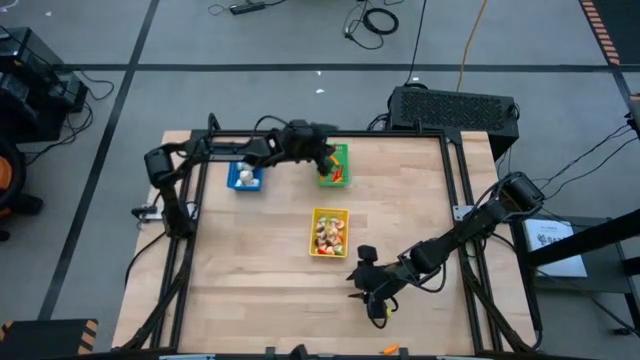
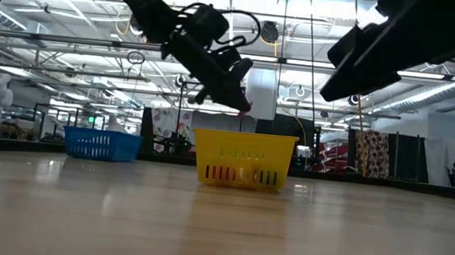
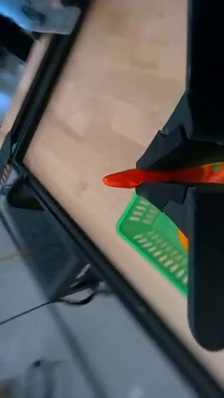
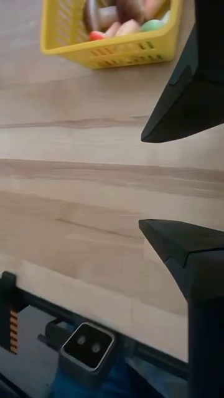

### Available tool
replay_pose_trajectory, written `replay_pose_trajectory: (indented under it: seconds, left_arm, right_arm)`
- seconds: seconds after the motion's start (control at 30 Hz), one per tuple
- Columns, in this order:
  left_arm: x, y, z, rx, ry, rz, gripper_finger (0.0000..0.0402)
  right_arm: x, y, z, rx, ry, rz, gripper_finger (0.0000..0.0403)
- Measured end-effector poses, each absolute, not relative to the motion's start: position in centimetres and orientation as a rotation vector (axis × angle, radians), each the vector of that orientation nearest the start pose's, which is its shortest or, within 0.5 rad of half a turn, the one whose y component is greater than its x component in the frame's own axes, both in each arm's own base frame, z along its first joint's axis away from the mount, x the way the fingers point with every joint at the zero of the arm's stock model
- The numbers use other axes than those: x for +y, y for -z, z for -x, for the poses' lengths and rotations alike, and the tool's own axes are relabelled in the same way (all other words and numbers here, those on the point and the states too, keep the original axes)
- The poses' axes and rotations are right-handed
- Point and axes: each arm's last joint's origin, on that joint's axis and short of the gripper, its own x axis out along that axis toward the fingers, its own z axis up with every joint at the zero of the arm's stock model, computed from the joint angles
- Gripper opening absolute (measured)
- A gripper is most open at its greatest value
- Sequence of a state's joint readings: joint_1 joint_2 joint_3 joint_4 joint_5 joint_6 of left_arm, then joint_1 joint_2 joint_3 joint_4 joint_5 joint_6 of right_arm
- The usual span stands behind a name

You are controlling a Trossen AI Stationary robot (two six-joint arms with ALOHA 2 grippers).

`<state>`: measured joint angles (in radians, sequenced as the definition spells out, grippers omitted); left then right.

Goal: Sort produce into baskets
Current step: Put the red chili pepper into the green bin, then put the orange chili pepper into the green bin

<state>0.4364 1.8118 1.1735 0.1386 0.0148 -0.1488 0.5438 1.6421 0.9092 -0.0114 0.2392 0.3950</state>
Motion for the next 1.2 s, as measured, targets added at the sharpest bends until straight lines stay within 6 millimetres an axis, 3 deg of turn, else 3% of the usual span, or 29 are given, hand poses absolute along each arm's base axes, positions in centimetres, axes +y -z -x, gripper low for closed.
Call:
replay_pose_trajectory:
  seconds: [0.27,0.53,0.7,0.8,0.97,1.1,1.2]
  left_arm:
    - [19.3,-21.3,-37.0,0.646,-0.43,0.401,0.004]
    - [19.3,-21.1,-37.4,0.656,-0.411,0.41,0.0108]
    - [19.1,-21.6,-37.3,0.652,-0.406,0.412,0.012]
    - [18.6,-23.0,-37.3,0.619,-0.34,0.42,0.012]
    - [16.1,-27.7,-36.5,0.574,-0.153,0.395,0.0121]
    - [12.2,-30.8,-34.9,0.614,-0.07,0.286,0.0121]
    - [8.6,-32.1,-33.7,0.636,-0.03,0.215,0.0121]
  right_arm:
    - [16.5,-18.1,-28.5,0.76,-0.138,-0.091,0.0203]
    - [16.7,-18.1,-28.4,0.768,-0.116,-0.187,0.0203]
    - [17.7,-18.1,-27.9,0.777,-0.122,-0.257,0.0203]
    - [18.9,-18.8,-27.5,0.817,-0.189,-0.303,0.0203]
    - [22.1,-22.0,-26.8,0.856,-0.309,-0.293,0.0203]
    - [24.9,-25.0,-26.0,0.846,-0.389,-0.25,0.0203]
    - [26.9,-25.3,-25.3,0.843,-0.369,-0.247,0.0203]
